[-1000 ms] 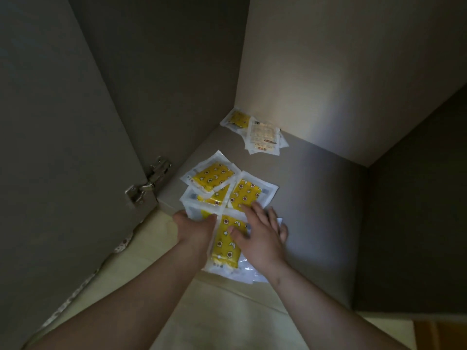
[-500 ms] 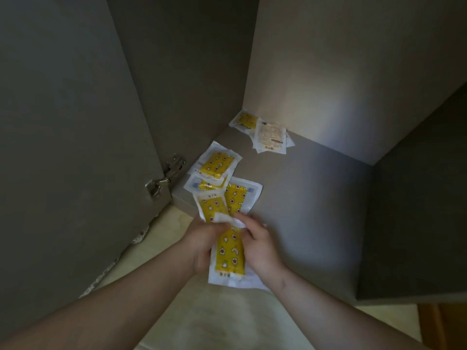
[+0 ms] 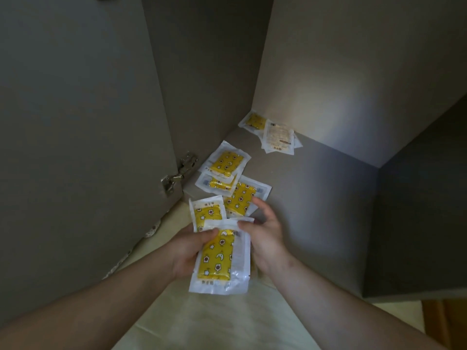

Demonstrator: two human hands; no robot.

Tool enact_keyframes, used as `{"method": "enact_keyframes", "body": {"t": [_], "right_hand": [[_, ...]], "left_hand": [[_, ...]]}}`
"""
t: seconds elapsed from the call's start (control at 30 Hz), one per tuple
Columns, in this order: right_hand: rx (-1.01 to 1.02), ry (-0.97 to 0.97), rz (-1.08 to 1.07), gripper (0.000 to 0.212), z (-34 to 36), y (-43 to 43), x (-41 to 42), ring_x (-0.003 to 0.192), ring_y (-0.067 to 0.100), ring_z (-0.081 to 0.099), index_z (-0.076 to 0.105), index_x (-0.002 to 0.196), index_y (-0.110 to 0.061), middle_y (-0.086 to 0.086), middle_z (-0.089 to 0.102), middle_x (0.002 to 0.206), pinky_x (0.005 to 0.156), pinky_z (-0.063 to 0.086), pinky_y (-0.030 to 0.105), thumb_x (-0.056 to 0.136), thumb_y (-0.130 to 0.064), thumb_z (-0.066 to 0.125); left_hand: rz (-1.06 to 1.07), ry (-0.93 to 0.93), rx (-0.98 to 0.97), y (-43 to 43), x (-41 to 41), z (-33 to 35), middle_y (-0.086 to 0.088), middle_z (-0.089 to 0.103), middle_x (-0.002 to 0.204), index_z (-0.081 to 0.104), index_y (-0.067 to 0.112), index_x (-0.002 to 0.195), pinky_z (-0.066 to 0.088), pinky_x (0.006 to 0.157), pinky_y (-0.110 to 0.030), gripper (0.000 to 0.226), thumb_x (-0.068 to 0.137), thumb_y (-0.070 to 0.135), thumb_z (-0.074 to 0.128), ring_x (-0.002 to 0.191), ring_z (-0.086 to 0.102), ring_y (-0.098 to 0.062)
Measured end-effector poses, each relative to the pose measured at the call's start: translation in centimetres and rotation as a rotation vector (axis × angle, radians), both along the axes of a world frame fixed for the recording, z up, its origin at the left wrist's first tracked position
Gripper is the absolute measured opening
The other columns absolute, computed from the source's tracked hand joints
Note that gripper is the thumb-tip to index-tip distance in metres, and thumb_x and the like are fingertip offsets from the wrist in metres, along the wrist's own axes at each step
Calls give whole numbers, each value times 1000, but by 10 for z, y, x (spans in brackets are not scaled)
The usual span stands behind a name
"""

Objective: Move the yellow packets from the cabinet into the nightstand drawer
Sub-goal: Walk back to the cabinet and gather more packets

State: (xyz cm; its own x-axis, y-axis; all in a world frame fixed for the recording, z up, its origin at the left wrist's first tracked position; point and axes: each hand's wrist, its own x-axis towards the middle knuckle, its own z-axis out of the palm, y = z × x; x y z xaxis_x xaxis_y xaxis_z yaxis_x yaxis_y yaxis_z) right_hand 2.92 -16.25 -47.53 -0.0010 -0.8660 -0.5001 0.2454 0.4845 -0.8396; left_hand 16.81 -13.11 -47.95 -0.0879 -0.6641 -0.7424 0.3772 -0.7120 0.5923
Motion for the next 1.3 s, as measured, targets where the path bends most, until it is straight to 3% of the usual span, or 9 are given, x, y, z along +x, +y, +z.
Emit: {"method": "enact_keyframes", "body": {"t": [0.17, 0.33, 0.43, 0.5, 0.73, 0.87, 1.0, 1.1, 1.3], "right_hand": [[-278, 568, 280, 44, -13, -24, 3, 126, 30, 48, 52, 126, -28, 9, 33, 149, 106, 40, 41, 91, -1, 54], [-330, 1366, 871, 77, -21, -32, -4, 146, 26, -9, 0, 151, -28, -10, -13, 158, 116, 0, 46, 92, -52, 44], [-548, 1638, 796, 74, -29, -19, -8, 132, 25, 38, 37, 142, -22, -3, 38, 148, 112, 16, 44, 79, -43, 69], [-754, 1735, 657, 55, -36, -14, -15, 88, 23, 62, 69, 101, -25, -5, 69, 96, 92, 31, 39, 51, -33, 89], [-1260, 1641, 538, 11, -56, 13, -30, 80, 23, 41, 65, 64, -17, 1, 58, 69, 80, 33, 33, 64, -15, 54], [-1094, 1525, 550, 8, -48, 17, -31, 84, 25, 50, 65, 75, -17, 2, 61, 85, 77, 34, 31, 68, -20, 66], [-522, 1433, 645, 52, -5, -20, -18, 140, 32, 19, 37, 139, -32, 1, 13, 156, 110, 20, 43, 90, -42, 51], [-393, 1325, 885, 81, 1, -42, 4, 144, 31, -15, 4, 148, -42, -9, -21, 156, 114, 4, 52, 87, -47, 57], [-394, 1387, 1061, 98, -16, -72, 32, 142, 33, -21, -8, 148, -40, -12, -27, 154, 108, 3, 66, 83, -41, 66]], "left_hand": [[83, -41, -6, 0, 9, -5, -18, 69, 98, 59, 11, 107, 55, 66, -43, 16, 93, 6, 53, 78, 68, -31], [207, -94, 2, -3, 15, -13, -23, 67, 107, 57, 8, 115, 53, 74, -49, 23, 93, 6, 53, 89, 66, -35], [236, -103, -25, -2, 19, -16, -23, 65, 107, 60, 10, 104, 51, 78, -51, 13, 94, 6, 51, 88, 64, -34], [220, -113, -42, 0, 22, -18, -23, 65, 106, 60, 12, 97, 49, 83, -53, 11, 94, 6, 51, 91, 64, -35], [25, -276, -40, 17, 35, -31, -8, 72, 81, 62, 8, 102, 56, 49, -25, 17, 95, 20, 52, 58, 70, -16], [-27, -343, -3, 18, 36, -38, -9, 71, 86, 62, 8, 101, 56, 61, -28, 24, 96, 29, 51, 64, 69, -19], [5, -352, -14, 13, 27, -39, -7, 68, 82, 62, 9, 95, 52, 44, -18, 23, 96, 29, 50, 58, 66, -14], [16, -332, -23, 7, 21, -36, -6, 67, 81, 62, 12, 90, 49, 41, -16, 22, 96, 30, 51, 52, 66, -10], [47, -339, 7, 6, 21, -41, -7, 67, 83, 62, 12, 90, 50, 63, -27, 22, 95, 32, 52, 72, 63, -20]]}}
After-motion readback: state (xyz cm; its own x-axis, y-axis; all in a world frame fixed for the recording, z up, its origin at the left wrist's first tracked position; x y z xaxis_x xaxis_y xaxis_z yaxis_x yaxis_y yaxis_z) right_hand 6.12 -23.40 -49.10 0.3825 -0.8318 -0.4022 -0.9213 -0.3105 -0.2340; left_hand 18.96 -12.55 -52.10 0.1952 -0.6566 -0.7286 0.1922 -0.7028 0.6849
